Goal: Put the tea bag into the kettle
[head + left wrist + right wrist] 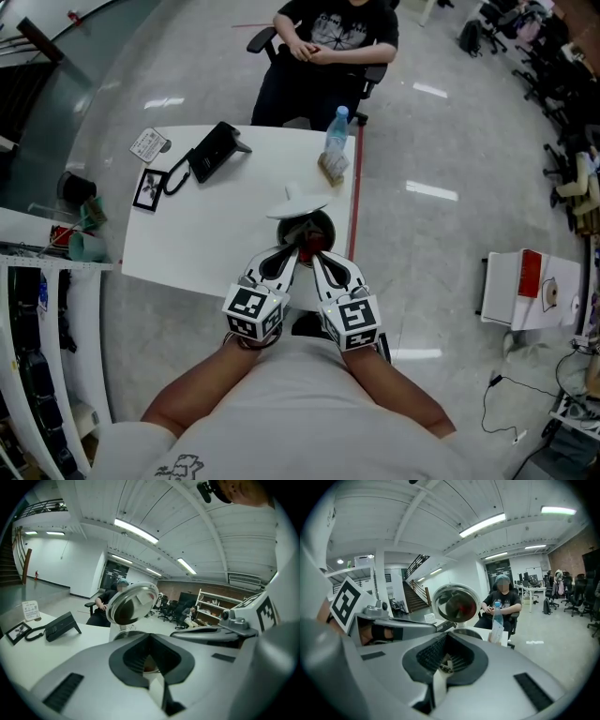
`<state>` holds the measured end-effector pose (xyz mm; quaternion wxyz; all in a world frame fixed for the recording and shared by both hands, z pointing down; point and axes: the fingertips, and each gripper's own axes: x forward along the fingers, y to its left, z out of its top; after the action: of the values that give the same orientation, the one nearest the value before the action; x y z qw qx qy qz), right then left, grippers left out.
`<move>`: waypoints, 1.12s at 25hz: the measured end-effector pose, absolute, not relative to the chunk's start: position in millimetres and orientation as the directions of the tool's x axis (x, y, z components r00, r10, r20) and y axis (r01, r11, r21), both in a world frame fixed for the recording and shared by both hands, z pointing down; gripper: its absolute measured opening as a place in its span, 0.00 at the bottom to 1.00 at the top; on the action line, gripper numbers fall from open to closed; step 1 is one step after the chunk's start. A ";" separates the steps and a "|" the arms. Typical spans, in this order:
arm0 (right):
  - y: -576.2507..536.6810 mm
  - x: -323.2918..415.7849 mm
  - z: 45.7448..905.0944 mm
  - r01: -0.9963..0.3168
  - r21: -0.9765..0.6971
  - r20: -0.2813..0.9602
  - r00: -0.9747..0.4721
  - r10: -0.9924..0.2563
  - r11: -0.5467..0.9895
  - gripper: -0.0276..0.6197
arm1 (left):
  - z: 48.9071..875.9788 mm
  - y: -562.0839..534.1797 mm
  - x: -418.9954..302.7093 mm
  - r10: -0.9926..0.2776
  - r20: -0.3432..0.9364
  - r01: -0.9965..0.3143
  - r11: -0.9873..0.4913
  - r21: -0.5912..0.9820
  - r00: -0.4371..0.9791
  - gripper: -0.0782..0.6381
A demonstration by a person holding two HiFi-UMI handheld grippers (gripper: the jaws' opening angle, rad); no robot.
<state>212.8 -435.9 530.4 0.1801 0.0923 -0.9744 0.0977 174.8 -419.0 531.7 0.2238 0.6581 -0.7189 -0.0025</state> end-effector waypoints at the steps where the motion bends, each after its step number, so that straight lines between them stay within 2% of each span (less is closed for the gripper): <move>1: -432.9 213.7 529.6 -0.205 -0.159 0.363 -0.922 -0.136 0.966 0.06 | 532.6 -415.3 176.6 -0.946 0.322 -0.944 0.144 0.299 -0.042 0.12; 5: -426.6 221.0 520.9 -0.198 -0.145 0.335 -0.932 -0.140 0.970 0.06 | 528.1 -410.2 183.1 -0.951 0.306 -0.946 0.140 0.292 -0.046 0.12; 14: -397.1 227.2 490.0 -0.276 -0.082 0.288 -0.926 -0.242 0.958 0.06 | 496.6 -387.3 189.0 -0.975 0.218 -0.965 0.026 0.262 0.033 0.12; 28: -268.6 211.3 442.4 -0.398 -0.021 0.145 -0.909 -0.392 0.917 0.06 | 455.5 -257.5 166.9 -0.982 0.135 -0.977 -0.102 0.189 0.129 0.12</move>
<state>211.3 -268.6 442.4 0.0689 0.2022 -0.9766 0.0251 166.9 -257.5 455.5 0.1163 0.7422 -0.6599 -0.0125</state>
